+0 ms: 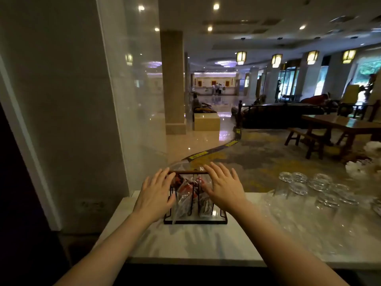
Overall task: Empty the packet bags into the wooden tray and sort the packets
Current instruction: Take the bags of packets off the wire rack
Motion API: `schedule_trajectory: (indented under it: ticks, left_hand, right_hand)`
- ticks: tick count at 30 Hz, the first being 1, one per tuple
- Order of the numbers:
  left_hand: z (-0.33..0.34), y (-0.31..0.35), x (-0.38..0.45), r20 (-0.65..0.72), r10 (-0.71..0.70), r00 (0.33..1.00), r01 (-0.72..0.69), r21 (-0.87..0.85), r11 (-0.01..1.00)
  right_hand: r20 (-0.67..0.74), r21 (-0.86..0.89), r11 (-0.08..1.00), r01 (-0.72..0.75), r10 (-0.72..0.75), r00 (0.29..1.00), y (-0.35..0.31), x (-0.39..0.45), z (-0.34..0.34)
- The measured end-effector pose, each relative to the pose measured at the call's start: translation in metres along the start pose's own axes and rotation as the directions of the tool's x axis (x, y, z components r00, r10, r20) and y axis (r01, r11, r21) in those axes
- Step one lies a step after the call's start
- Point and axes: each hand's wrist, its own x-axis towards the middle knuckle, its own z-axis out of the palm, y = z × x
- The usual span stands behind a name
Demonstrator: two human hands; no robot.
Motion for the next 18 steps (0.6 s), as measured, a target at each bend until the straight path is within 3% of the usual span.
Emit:
schedule_trajectory:
  ticks: [9,18]
  left_hand:
    - [0.027,-0.017,0.023,0.09,-0.007,0.996,0.015,-0.084,0.996]
    - [0.039,-0.022,0.032,0.076,-0.035,0.996,0.044,-0.122,0.992]
  right_hand:
    - [0.086,-0.07,0.997,-0.036,0.042,0.995,0.012,0.015,0.032]
    - [0.025,-0.057,0.998,-0.021,0.022,0.999,0.006,0.022,0.033]
